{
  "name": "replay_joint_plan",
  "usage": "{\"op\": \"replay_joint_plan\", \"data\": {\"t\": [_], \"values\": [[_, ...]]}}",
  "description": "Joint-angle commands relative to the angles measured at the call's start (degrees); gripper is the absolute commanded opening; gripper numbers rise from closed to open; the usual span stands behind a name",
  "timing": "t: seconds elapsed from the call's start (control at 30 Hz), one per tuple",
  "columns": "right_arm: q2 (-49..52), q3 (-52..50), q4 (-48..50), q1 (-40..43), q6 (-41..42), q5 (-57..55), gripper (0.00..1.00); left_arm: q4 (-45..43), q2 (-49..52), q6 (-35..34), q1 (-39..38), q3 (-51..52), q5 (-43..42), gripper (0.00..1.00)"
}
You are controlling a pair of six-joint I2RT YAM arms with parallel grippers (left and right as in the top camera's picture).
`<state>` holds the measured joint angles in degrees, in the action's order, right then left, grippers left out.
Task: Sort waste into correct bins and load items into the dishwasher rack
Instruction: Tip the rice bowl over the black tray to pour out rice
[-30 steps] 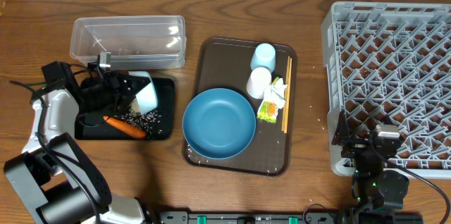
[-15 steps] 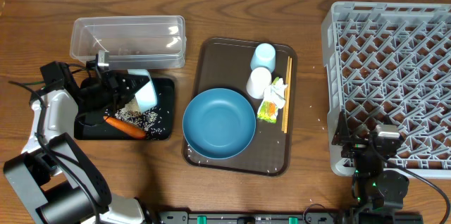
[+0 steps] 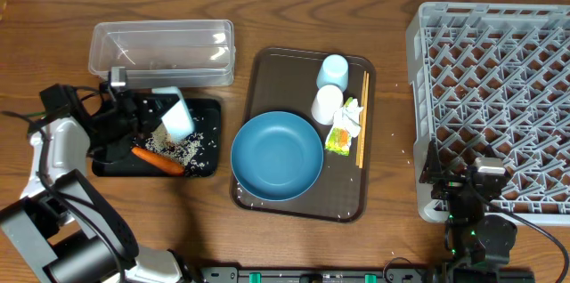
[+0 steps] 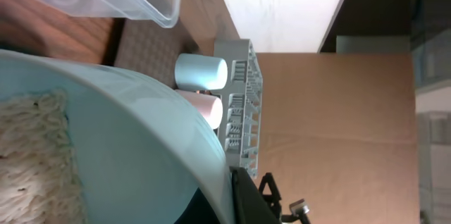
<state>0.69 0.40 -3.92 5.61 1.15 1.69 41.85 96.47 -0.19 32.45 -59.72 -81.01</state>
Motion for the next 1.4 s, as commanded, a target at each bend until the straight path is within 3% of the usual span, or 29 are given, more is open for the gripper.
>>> {"op": "replay_joint_plan", "data": {"t": [0.0, 0.13, 0.23, 0.43, 0.77, 0.9, 1.03, 1.37], "values": [[-0.31, -0.11, -0.15, 0.37, -0.57, 0.07, 0.99, 1.38, -0.55, -0.33, 1.53, 0.39, -1.92, 0.06], [-0.31, -0.11, -0.17, 0.37, -0.57, 0.07, 0.99, 2.89, -0.55, -0.70, 1.77, 0.44, -0.96, 0.06], [-0.31, -0.11, -0.17, 0.37, -0.57, 0.07, 0.99, 2.89, -0.55, -6.40, 1.77, 0.44, 2.89, 0.06], [-0.31, -0.11, -0.15, 0.37, -0.57, 0.07, 0.99, 2.89, -0.55, -10.91, 1.88, 0.44, 2.12, 0.06], [-0.31, -0.11, -0.17, 0.37, -0.57, 0.07, 0.99, 2.93, -0.50, -8.11, 1.88, 0.44, -2.36, 0.06], [-0.31, -0.11, -0.17, 0.37, -0.57, 0.07, 0.99, -0.72, -0.48, -7.65, 1.99, 0.44, 1.53, 0.06], [-0.31, -0.11, -0.17, 0.37, -0.57, 0.07, 0.99, 1.51, -0.46, -6.93, 1.99, 0.44, -2.67, 0.06], [-0.31, -0.11, -0.17, 0.37, -0.57, 0.07, 0.99, 0.13, -0.37, -9.55, 2.64, 0.44, 1.05, 0.06]]}}
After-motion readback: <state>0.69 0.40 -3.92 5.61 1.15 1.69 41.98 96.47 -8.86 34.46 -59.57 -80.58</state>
